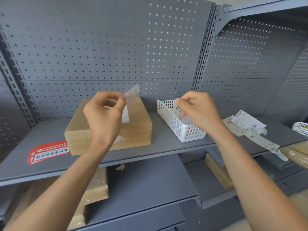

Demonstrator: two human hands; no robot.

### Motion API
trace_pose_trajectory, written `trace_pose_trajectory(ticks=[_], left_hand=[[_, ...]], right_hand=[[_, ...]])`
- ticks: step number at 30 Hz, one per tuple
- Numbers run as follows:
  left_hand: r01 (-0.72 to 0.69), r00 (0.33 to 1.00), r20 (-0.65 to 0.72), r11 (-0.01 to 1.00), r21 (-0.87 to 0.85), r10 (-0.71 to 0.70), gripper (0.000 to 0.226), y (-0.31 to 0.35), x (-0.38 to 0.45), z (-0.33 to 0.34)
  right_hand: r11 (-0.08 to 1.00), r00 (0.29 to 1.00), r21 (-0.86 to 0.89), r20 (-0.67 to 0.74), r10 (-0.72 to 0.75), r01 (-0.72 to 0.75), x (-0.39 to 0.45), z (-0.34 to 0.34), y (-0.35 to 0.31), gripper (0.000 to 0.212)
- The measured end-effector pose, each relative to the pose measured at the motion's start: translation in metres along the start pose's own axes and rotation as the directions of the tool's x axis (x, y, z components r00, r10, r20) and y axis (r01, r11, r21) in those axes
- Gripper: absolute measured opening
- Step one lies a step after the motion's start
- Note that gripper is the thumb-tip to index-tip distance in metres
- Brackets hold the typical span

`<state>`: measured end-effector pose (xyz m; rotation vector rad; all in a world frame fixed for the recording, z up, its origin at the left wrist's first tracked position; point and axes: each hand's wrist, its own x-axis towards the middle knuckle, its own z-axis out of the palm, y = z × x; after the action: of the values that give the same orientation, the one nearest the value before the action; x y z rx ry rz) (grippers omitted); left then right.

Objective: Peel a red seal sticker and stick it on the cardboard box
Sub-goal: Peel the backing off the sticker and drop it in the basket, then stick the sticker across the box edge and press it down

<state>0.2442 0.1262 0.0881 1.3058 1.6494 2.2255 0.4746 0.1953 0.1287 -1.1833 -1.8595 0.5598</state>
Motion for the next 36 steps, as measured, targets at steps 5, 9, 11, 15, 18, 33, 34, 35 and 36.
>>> trace_pose_trajectory(ticks=[5, 9, 11, 15, 18, 33, 34, 35, 36], left_hand=[[-0.368, 0.927, 0.003, 0.909, 0.197, 0.375, 0.01, -0.001, -0.014, -0.004], [-0.556, 0.819, 0.039, 0.773, 0.306, 0.573, 0.007, -0.013, -0.017, -0.008], [-0.613, 0.771, 0.063, 0.712, 0.343, 0.633, 0.008, -0.018, -0.018, -0.012], [-0.697, 0.678, 0.1, 0.593, 0.404, 0.728, 0.01, -0.017, -0.019, -0.022], [-0.735, 0.624, 0.118, 0.529, 0.424, 0.772, 0.011, -0.015, -0.018, -0.025], [-0.328, 0.941, -0.019, 0.922, 0.206, 0.339, 0.023, -0.021, -0.032, -0.06], [-0.275, 0.958, -0.03, 0.942, 0.192, 0.286, 0.023, -0.021, -0.03, -0.064], [-0.245, 0.966, -0.03, 0.951, 0.187, 0.255, 0.022, -0.02, -0.029, -0.068], [-0.234, 0.97, -0.021, 0.954, 0.187, 0.242, 0.02, -0.02, -0.028, -0.071]], right_hand=[[0.977, 0.988, 0.172, 0.064, -0.142, 0.129, -0.015, 0.034, -0.056, 0.035], [0.971, 0.991, 0.215, 0.057, -0.121, 0.106, -0.016, 0.057, -0.069, 0.037], [0.974, 0.992, 0.202, 0.052, -0.115, 0.103, -0.017, 0.062, -0.07, 0.037], [0.98, 0.994, 0.18, 0.054, -0.093, 0.082, -0.019, 0.066, -0.069, 0.033], [0.983, 0.995, 0.169, 0.066, -0.08, 0.068, -0.022, 0.066, -0.071, 0.031], [0.943, 0.972, 0.298, 0.133, -0.192, 0.146, -0.036, 0.06, -0.059, 0.013], [0.94, 0.968, 0.304, 0.144, -0.206, 0.154, -0.038, 0.059, -0.057, 0.012], [0.938, 0.965, 0.306, 0.151, -0.216, 0.162, -0.038, 0.059, -0.055, 0.012], [0.937, 0.962, 0.307, 0.159, -0.222, 0.166, -0.039, 0.06, -0.053, 0.011]])
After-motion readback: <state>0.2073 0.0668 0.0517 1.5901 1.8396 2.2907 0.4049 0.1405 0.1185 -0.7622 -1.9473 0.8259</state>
